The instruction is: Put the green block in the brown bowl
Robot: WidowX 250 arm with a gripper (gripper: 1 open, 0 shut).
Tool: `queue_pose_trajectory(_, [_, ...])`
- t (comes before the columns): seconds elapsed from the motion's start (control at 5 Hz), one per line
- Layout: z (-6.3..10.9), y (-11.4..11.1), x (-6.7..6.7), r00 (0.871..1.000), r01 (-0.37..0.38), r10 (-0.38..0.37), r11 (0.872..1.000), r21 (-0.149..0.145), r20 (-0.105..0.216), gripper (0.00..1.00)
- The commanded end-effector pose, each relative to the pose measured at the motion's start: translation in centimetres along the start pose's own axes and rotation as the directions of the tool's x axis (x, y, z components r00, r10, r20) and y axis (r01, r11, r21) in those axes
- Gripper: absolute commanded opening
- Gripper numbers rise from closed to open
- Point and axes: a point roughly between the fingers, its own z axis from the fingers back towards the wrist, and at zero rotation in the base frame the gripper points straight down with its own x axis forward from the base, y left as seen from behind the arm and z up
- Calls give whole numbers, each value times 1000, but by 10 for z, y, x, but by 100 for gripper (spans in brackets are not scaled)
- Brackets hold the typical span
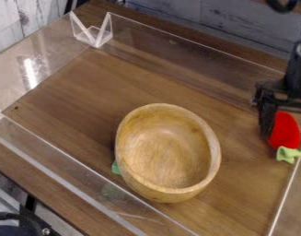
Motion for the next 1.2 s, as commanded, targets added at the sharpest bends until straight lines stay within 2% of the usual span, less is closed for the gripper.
queue_pose_trajectory(0.0, [4,-11,12,998,49,-47,998,-37,42,100])
queue_pose_trajectory(0.2, [-8,-18,21,994,102,-100,994,-33,53,100])
queue_pose_trajectory(0.6, [-19,-17,17,987,153,-153,988,-3,57,100])
queue_pose_trajectory(1.0, [-27,-16,17,988,137,-138,990,27,62,100])
